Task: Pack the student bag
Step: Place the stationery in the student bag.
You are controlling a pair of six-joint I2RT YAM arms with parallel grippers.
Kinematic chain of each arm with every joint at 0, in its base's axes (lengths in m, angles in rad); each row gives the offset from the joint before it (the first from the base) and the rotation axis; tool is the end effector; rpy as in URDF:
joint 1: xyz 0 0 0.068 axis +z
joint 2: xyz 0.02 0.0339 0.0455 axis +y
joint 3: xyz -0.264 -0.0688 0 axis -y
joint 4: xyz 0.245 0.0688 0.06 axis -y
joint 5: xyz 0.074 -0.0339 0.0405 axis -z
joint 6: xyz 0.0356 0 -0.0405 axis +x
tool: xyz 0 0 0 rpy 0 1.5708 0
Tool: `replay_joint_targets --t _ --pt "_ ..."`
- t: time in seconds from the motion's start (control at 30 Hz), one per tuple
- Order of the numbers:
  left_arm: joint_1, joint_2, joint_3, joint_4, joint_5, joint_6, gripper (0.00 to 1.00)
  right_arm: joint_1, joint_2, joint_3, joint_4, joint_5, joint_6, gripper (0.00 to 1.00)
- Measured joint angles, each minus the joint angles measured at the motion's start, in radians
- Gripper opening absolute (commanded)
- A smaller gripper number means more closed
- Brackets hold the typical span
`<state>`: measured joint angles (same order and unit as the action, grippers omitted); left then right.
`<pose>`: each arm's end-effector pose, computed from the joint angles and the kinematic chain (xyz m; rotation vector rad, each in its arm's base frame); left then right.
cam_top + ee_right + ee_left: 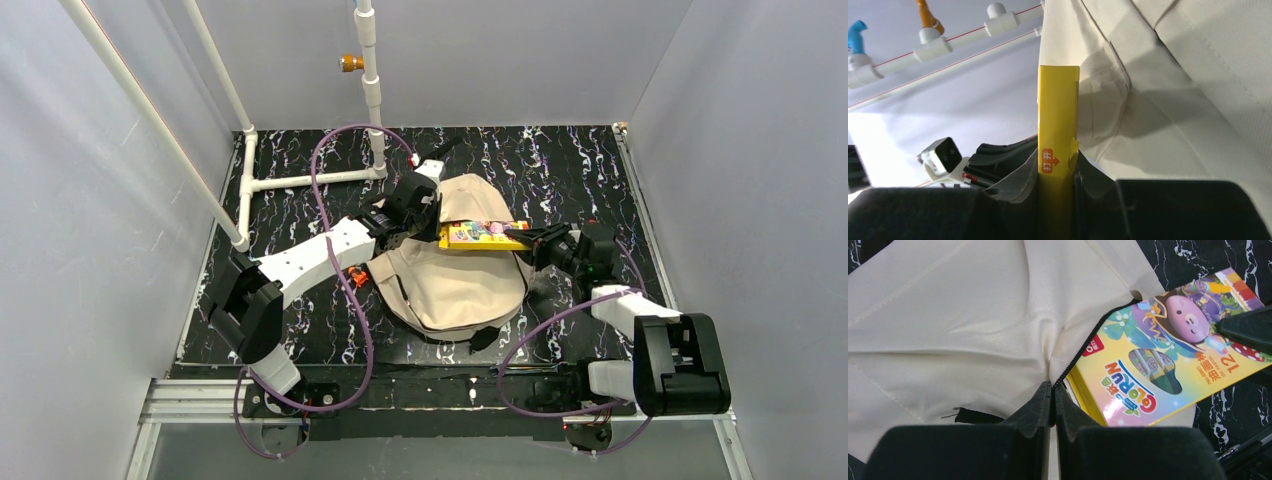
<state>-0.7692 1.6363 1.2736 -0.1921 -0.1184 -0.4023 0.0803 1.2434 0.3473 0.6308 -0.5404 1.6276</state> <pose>0.2764 -0.2617 0.2885 0.3259 2.1496 -0.5615 0.2336 0.0372 0.1822 1.1559 1.8235 1.6018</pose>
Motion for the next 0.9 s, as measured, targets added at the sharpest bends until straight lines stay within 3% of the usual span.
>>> replay_joint_targets --t 0.13,0.3,0.5,0.9 --pt "0.003 0.000 0.001 -0.005 0.019 -0.009 0.00 0.028 0.018 0.100 -0.125 0.031 -0.095 0.06" --pt "0.010 0.000 0.001 -0.004 0.056 -0.023 0.00 0.104 0.079 0.138 -0.128 0.089 -0.132 0.06" --pt "0.030 0.000 -0.002 -0.038 0.069 -0.001 0.00 0.191 0.143 0.154 -0.073 0.183 -0.149 0.06" --pt "0.031 0.000 -0.002 -0.032 0.110 0.038 0.00 0.174 0.187 0.094 0.097 0.212 -0.083 0.05"
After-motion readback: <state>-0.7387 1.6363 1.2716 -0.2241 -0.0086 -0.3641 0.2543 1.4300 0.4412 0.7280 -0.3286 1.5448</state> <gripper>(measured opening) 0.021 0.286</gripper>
